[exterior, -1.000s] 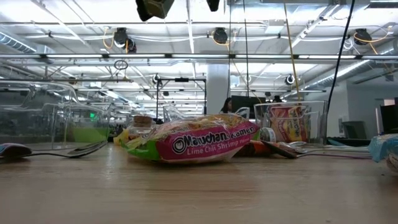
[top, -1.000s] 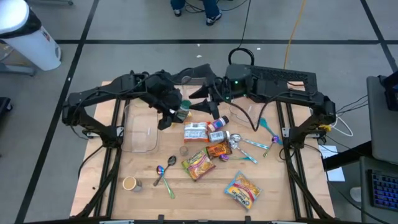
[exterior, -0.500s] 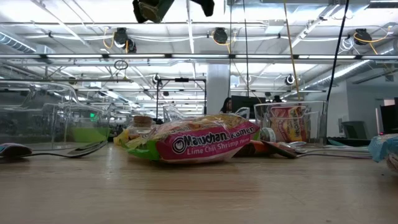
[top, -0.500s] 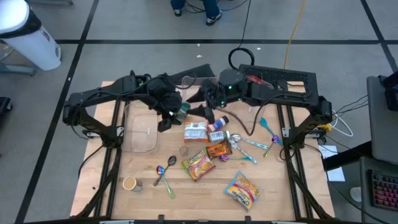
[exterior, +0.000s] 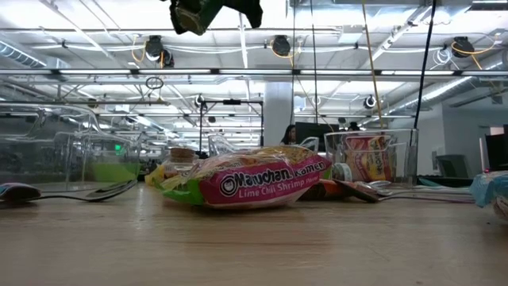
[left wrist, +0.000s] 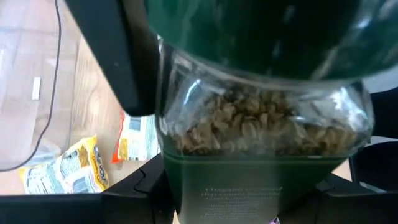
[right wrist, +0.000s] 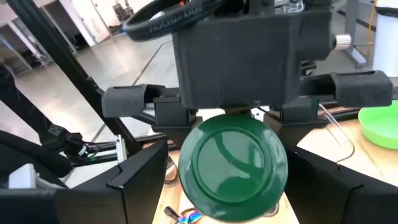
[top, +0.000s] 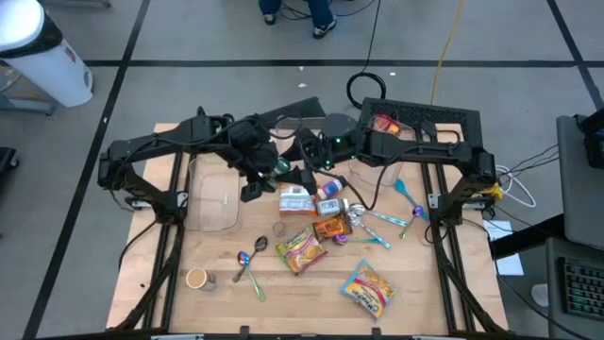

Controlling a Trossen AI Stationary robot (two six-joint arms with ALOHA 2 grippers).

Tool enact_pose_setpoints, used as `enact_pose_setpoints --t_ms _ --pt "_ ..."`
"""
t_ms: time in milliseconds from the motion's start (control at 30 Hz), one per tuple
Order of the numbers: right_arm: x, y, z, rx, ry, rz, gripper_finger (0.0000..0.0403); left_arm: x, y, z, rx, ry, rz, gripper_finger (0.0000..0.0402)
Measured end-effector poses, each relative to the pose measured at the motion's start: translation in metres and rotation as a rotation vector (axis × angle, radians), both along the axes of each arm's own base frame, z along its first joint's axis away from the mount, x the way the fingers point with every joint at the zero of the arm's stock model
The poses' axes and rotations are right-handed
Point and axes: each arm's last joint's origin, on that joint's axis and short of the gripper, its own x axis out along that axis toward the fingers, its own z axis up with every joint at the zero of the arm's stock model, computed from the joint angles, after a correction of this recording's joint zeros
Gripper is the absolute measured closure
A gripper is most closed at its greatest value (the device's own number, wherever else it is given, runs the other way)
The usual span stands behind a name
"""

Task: Pick & Place Food Item
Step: Put the green spice bottle into the middle transparent bin

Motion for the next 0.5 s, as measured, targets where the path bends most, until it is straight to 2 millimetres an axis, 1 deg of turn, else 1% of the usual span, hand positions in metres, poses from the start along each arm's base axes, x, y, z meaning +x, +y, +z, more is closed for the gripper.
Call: enact_pose_setpoints --t_ms 200,433,500 --pt "0.0 0.0 -0.0001 -0.016 -0.003 0.004 0.0147 0.0002 -0.0001 0.0 0.007 -0.005 -0.01 0.0198" --pt "0.0 -0.0003 -0.0002 -0.031 -0.004 0.0 0.0198 0.0001 0.0 -0.0001 0.0 -0.001 -0.002 0.0198" --pt "0.0 -0.0007 -0.0002 -0.034 -0.005 -0.003 0.0205 0.0001 0.0 -0.0001 -0.002 -0.001 0.001 0.0198"
